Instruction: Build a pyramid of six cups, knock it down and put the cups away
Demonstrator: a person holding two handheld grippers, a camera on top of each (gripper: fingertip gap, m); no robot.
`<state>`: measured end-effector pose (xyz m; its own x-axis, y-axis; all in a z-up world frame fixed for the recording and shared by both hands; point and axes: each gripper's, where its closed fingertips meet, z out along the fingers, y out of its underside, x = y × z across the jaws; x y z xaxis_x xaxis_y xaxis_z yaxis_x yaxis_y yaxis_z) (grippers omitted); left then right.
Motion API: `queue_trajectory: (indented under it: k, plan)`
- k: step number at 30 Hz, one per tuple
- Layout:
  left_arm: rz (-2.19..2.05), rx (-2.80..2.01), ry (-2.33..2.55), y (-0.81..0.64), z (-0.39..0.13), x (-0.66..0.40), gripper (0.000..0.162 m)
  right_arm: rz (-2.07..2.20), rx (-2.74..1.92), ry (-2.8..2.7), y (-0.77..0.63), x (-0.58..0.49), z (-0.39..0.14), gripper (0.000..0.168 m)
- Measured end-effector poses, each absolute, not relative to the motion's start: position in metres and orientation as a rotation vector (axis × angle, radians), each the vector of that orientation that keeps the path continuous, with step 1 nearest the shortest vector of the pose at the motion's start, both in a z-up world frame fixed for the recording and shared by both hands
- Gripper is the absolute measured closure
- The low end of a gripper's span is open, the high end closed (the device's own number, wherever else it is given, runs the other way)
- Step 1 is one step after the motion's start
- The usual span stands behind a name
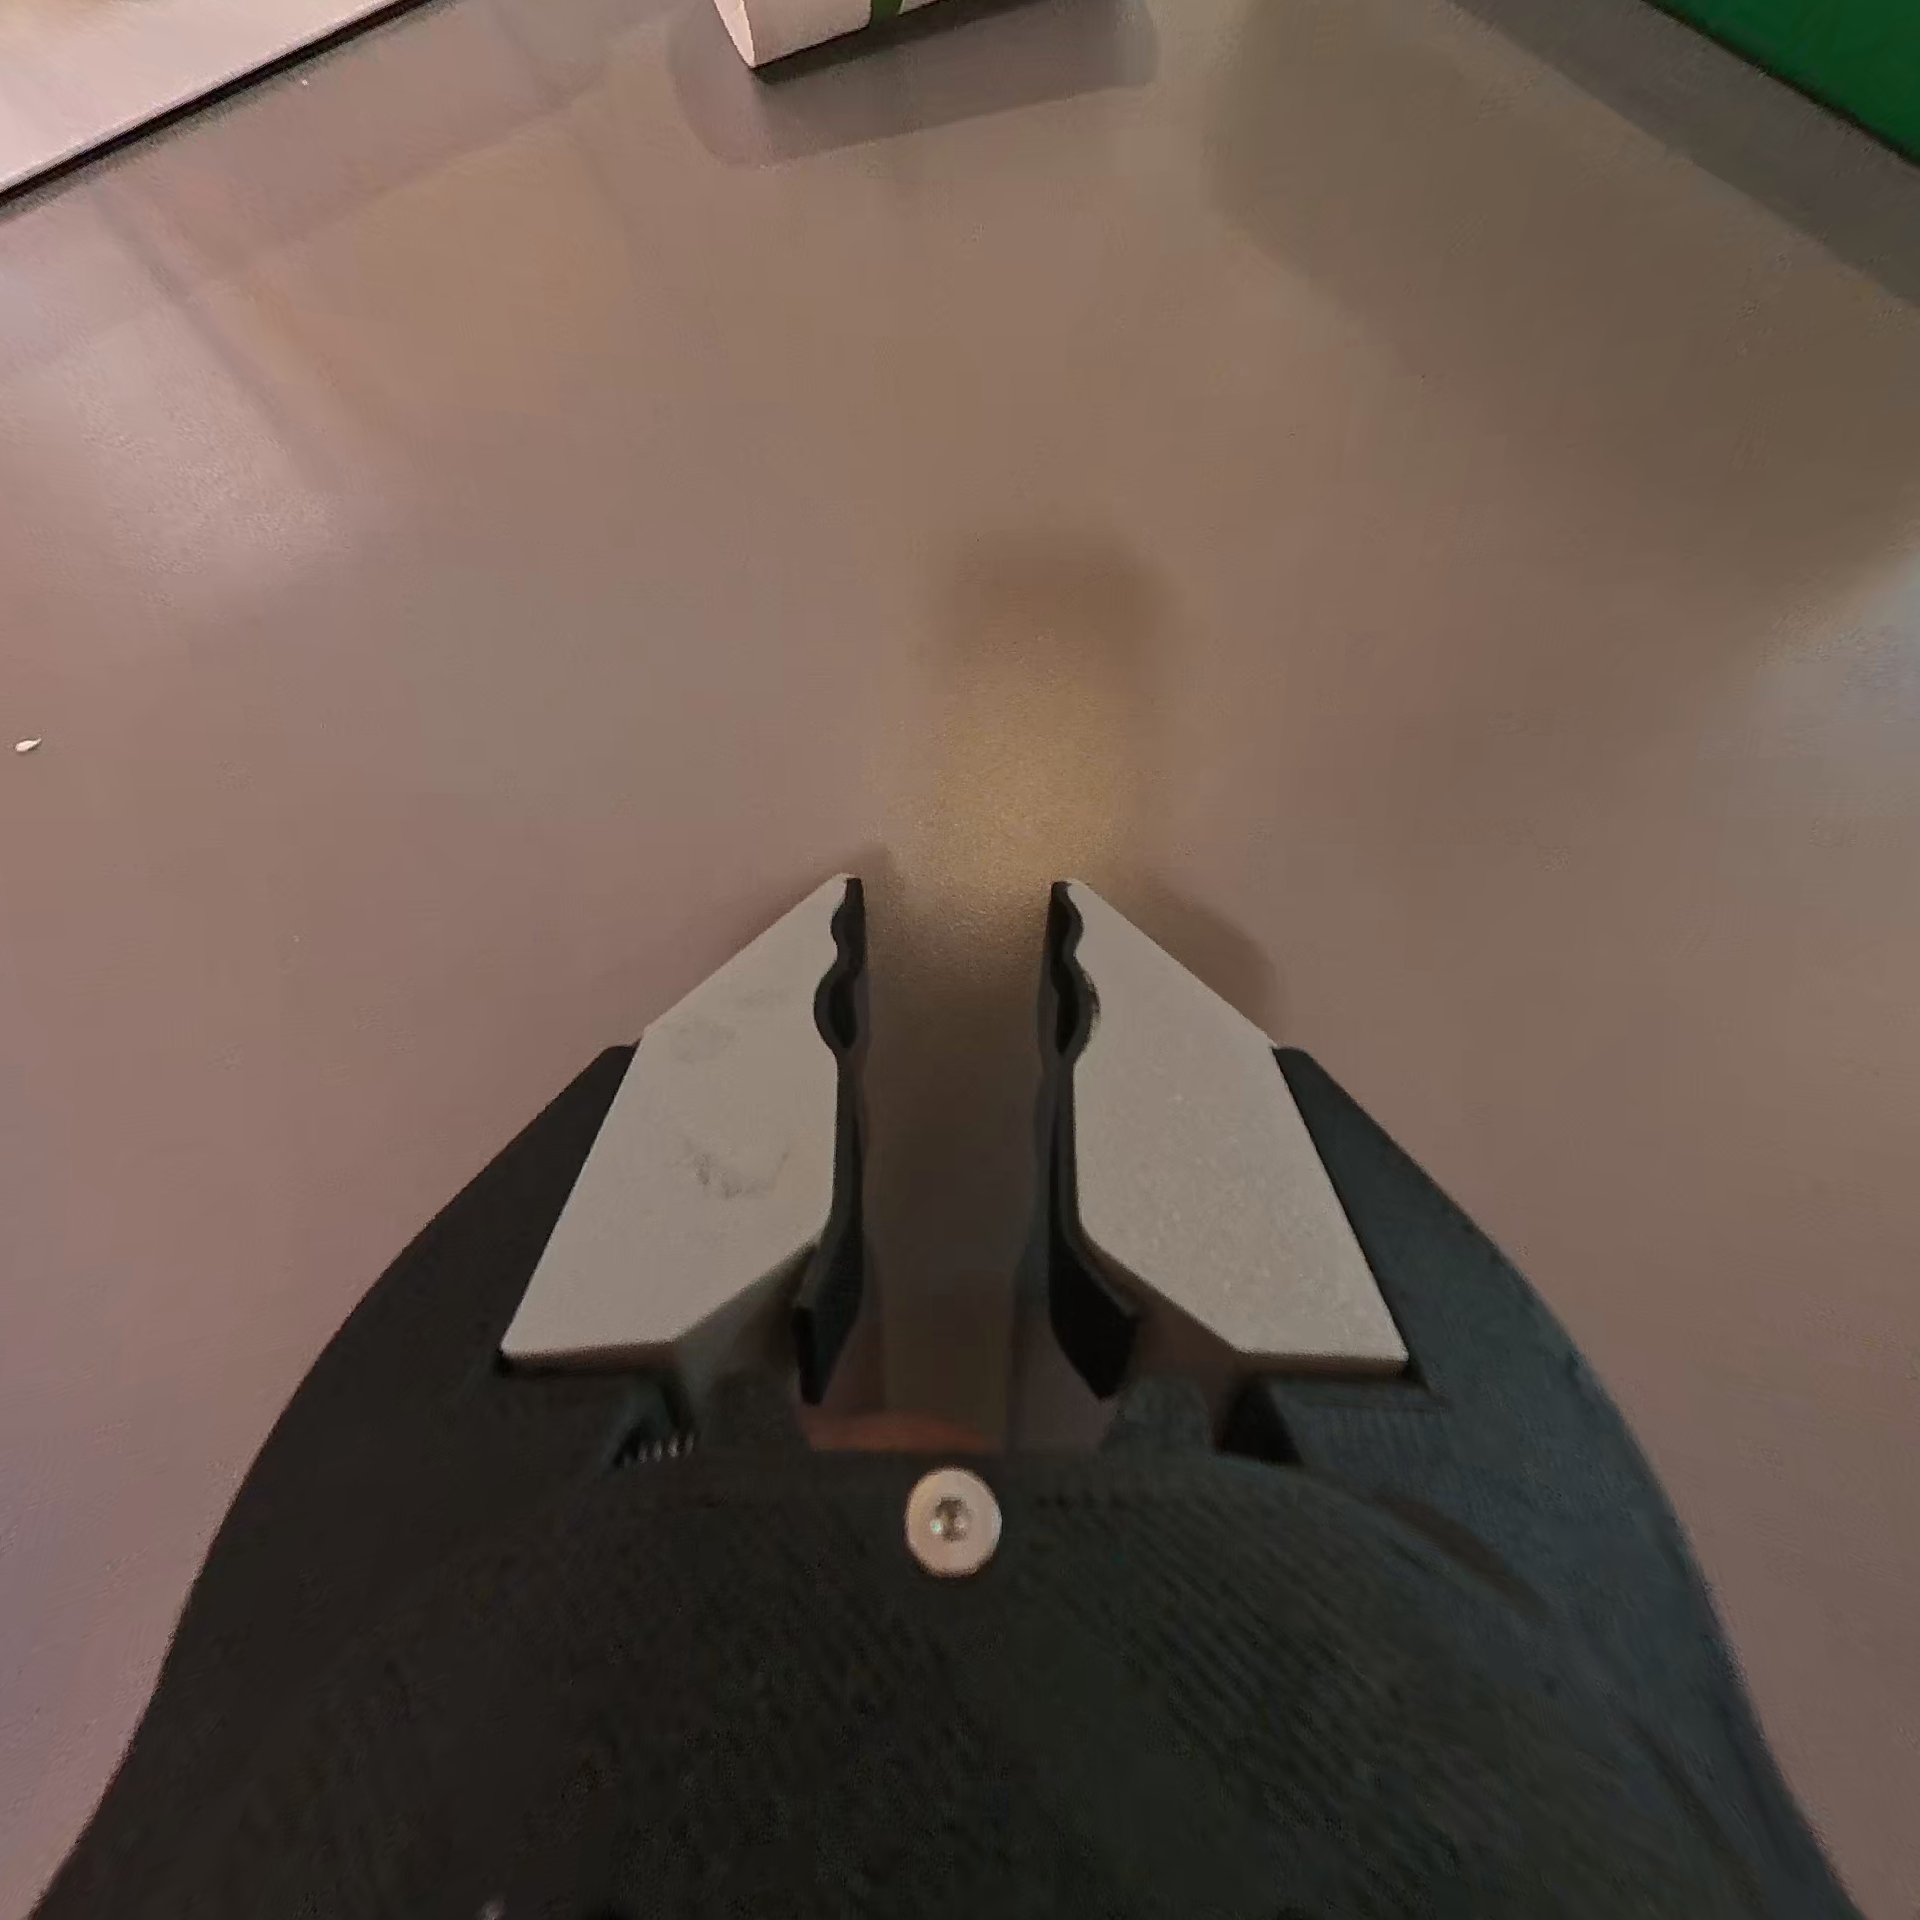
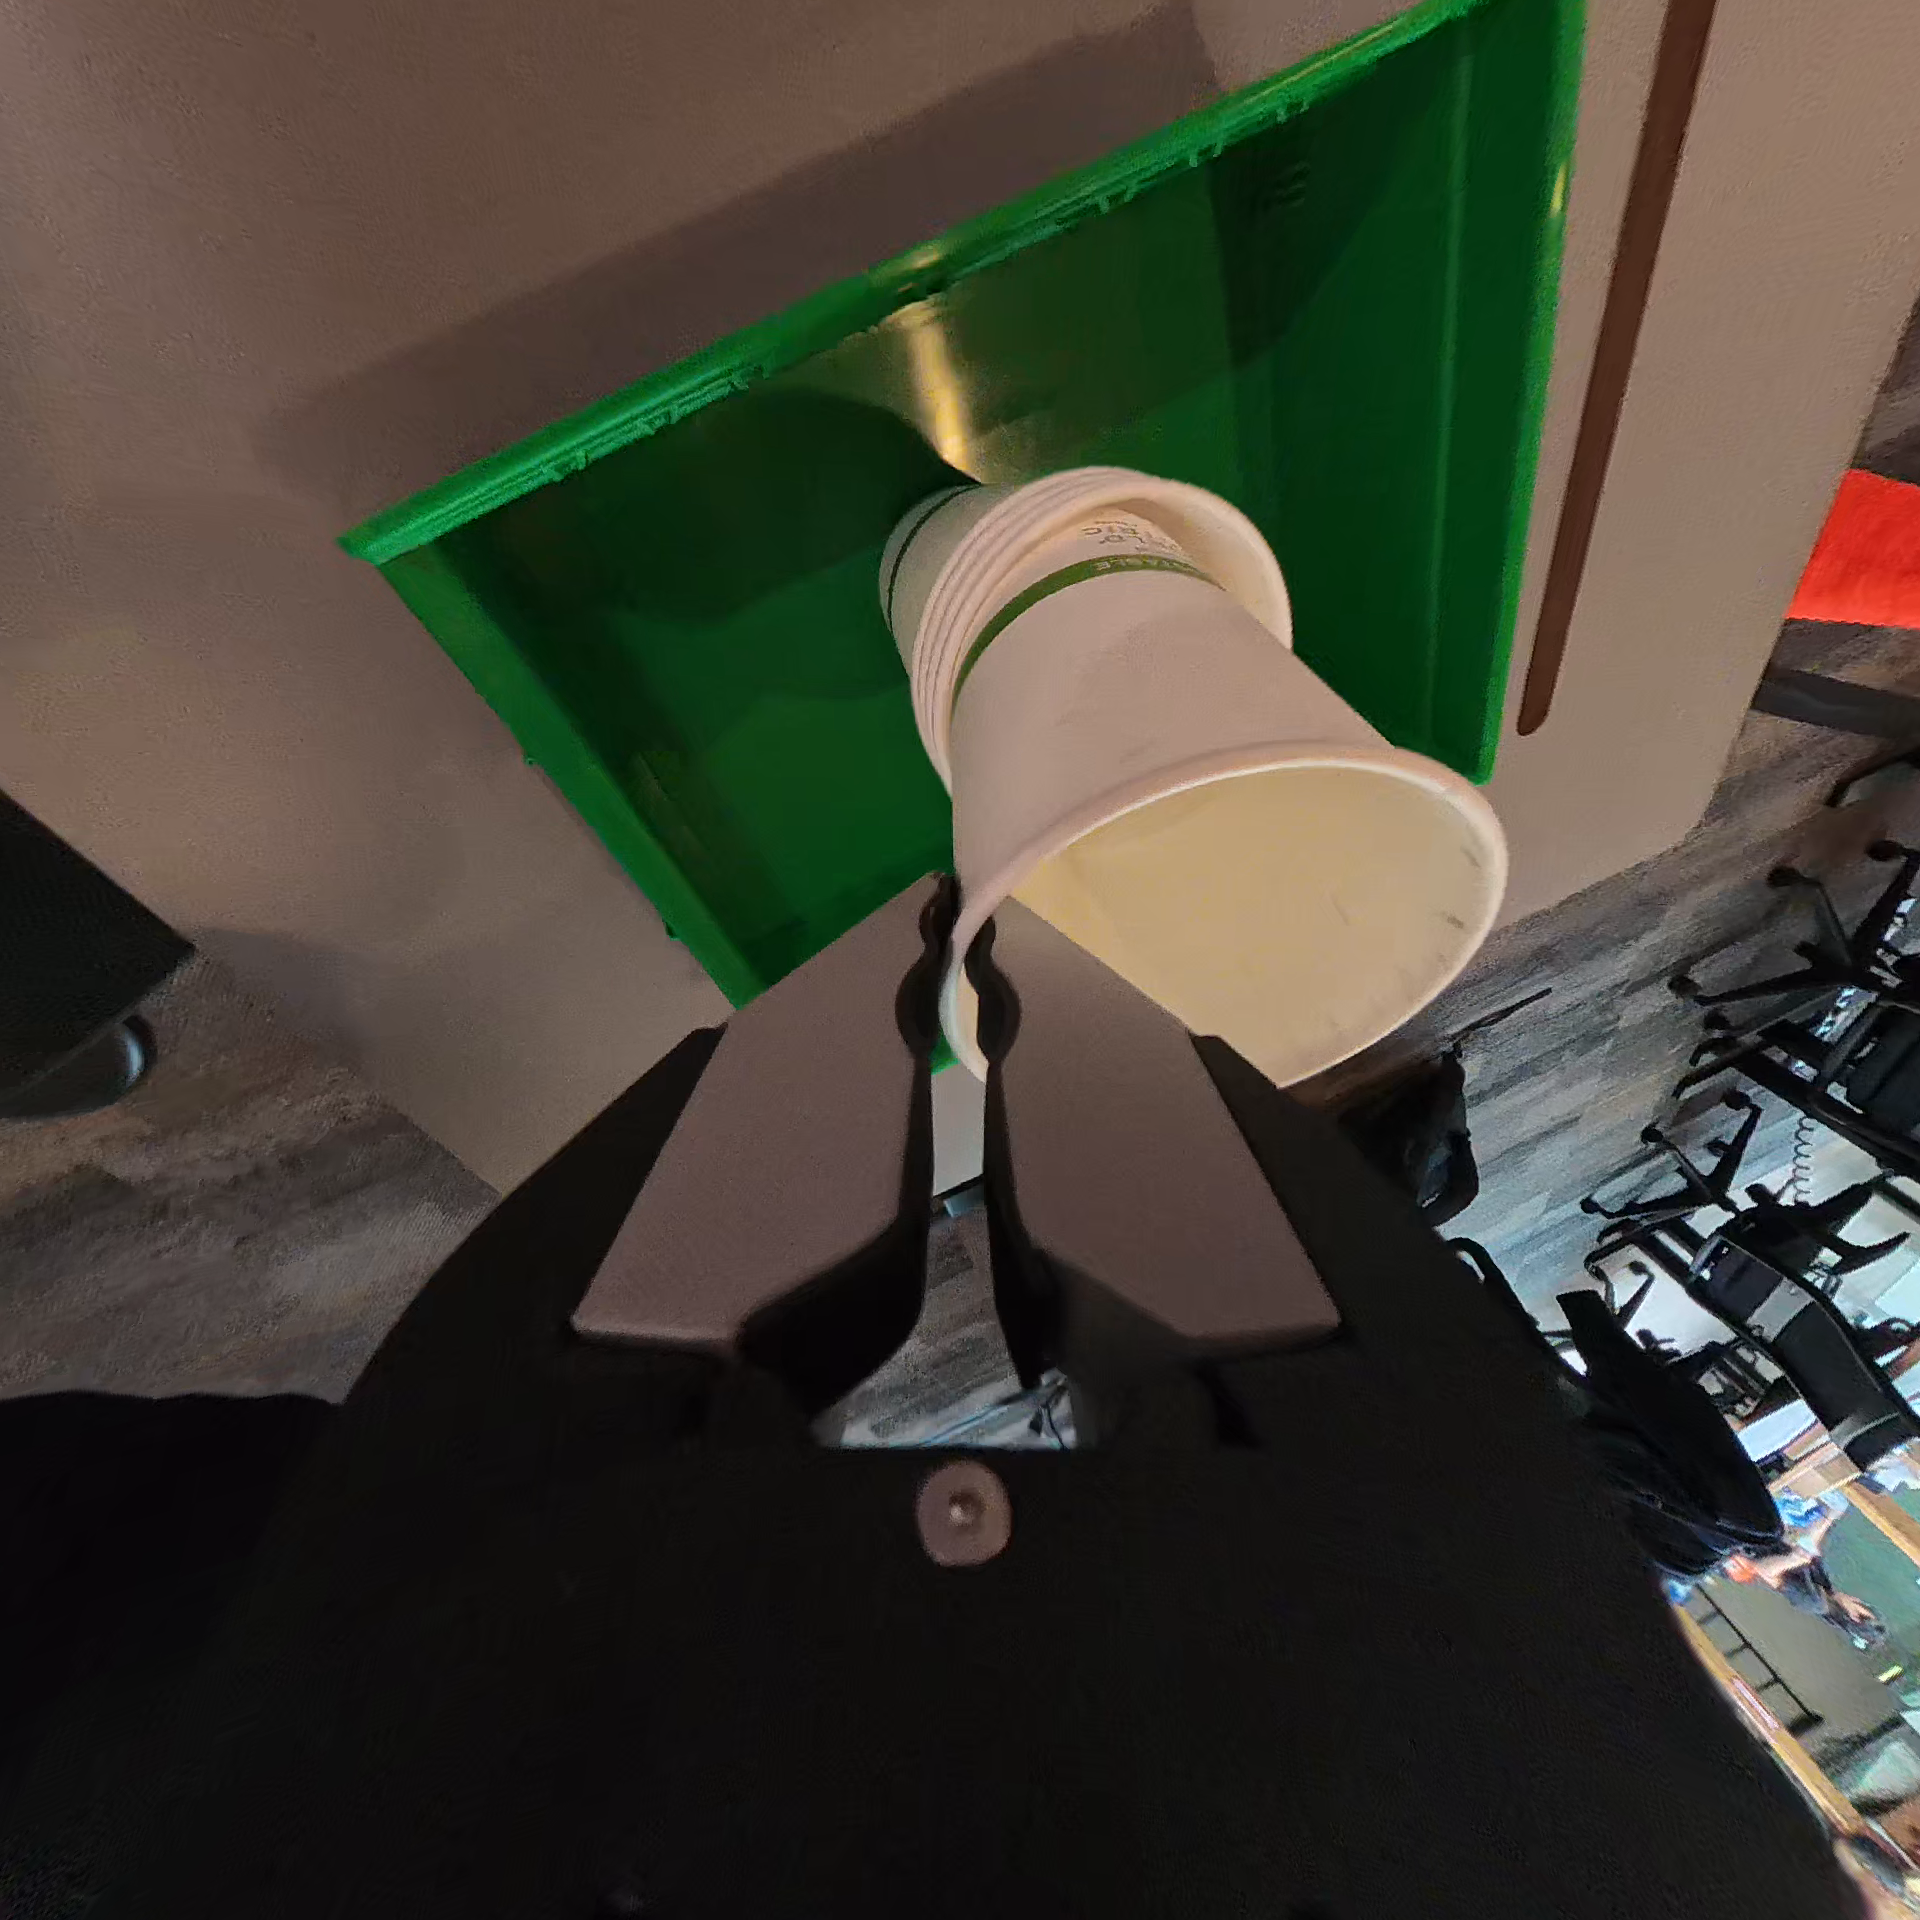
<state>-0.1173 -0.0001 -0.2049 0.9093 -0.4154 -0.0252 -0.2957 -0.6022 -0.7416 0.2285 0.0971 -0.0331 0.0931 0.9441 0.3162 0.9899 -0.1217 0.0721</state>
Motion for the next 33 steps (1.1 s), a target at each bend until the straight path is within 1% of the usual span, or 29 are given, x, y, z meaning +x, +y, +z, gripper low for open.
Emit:
queue_trajectory:
  k: [3, 5, 8, 10, 13, 15, 17, 19, 22, 25, 27, 29, 33]
  plan:
    - [-0.181, -2.255, 0.506, 0.000, -0.205, -0.117, 0.128, -0.466, -2.213, -1.935, 0.111, 0.220, -0.041, 0.168]
    - [-0.177, -2.254, 0.507, 0.000, -0.205, -0.117, 0.127, -0.412, -2.199, -1.874, 0.116, 0.211, -0.039, 0.154]
    - [-0.178, -2.252, 0.511, -0.001, -0.204, -0.116, 0.126, -0.285, -2.096, -1.702, 0.124, 0.193, -0.022, 0.153]
    - [-0.179, -2.252, 0.513, -0.001, -0.205, -0.116, 0.126, -0.124, -1.983, -1.513, 0.128, 0.173, -0.001, 0.153]
    - [-0.189, -2.255, 0.510, -0.001, -0.205, -0.116, 0.126, 0.292, -1.796, -1.323, 0.108, 0.131, 0.019, 0.153]
    - [-0.197, -2.258, 0.506, -0.001, -0.205, -0.116, 0.125, 0.537, -1.667, -1.271, 0.091, 0.101, 0.021, 0.147]
    - [-0.205, -2.261, 0.500, -0.001, -0.205, -0.115, 0.126, 0.653, -1.597, -1.226, 0.085, 0.076, 0.010, 0.146]
    - [-0.213, -2.265, 0.491, -0.001, -0.205, -0.114, 0.127, 0.664, -1.580, -1.214, 0.085, 0.056, -0.008, 0.139]
    - [-0.206, -2.263, 0.495, 0.000, -0.205, -0.112, 0.126, 0.527, -1.565, -1.182, 0.098, 0.049, -0.023, 0.139]
    - [-0.217, -2.269, 0.489, 0.004, -0.205, -0.108, 0.116, 0.329, -1.524, -1.155, 0.111, 0.067, -0.016, 0.141]
    - [-0.221, -2.259, 0.482, 0.011, -0.203, -0.104, 0.112, 0.342, -1.471, -1.098, 0.110, 0.077, -0.008, 0.144]
    - [-0.230, -2.234, 0.479, 0.021, -0.198, -0.095, 0.108, 0.374, -1.480, -1.076, 0.110, 0.086, -0.009, 0.147]
    - [-0.182, -2.205, 0.523, 0.048, -0.186, -0.069, 0.093, 0.364, -1.513, -1.022, 0.119, 0.106, -0.019, 0.147]
